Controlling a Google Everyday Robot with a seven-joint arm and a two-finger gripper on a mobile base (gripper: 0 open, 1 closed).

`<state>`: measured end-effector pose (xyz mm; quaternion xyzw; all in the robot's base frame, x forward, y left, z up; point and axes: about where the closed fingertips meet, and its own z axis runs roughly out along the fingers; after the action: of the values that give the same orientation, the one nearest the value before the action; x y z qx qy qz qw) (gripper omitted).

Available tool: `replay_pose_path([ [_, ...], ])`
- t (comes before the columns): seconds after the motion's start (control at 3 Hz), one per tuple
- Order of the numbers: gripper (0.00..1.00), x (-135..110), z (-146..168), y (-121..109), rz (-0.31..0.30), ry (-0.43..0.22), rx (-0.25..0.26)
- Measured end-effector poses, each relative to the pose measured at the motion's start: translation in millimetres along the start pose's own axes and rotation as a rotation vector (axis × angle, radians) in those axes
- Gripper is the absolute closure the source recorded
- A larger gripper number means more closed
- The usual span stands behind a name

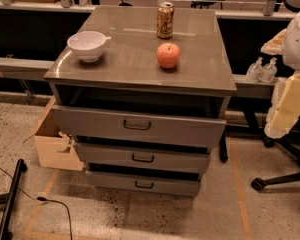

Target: Place apple into white bowl

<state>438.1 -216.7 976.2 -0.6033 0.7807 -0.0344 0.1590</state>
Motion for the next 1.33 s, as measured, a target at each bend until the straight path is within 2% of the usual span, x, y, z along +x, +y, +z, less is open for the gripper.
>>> replay_pose_path([
  [0.33,0.0,0.0,0.0,0.0,0.0,0.0,0.0],
  [0.67,0.0,-1.8,1.9,-9.2,0.05,-0.072,0.017],
  [1.0,0.0,-11.9,12.7,-37.4,0.124,-0.235,0.044],
  [1.33,0.0,-33.2,38.5,-77.4,0.196,-0.474,0.062],
])
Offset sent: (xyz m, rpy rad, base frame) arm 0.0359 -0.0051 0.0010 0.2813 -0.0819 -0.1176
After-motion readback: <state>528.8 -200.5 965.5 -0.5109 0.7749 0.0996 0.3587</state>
